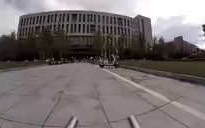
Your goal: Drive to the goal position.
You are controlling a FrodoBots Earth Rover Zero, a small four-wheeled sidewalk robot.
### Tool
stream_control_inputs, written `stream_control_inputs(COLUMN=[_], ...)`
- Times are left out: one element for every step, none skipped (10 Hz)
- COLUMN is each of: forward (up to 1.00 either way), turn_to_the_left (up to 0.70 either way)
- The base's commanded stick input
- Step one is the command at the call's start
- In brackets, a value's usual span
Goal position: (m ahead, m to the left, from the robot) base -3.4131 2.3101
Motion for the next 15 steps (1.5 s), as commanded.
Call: stream_control_inputs(forward=[0.70, 0.70, 0.70, 0.70, 0.70, 0.70, 0.70, 0.70, 0.70, 0.70, 0.58, 0.20, 0.00, 0.00, 0.00], turn_to_the_left=[0.36, 0.36, 0.36, 0.36, 0.36, 0.36, 0.36, 0.36, 0.36, 0.36, 0.42, 0.60, 0.70, 0.70, 0.70])
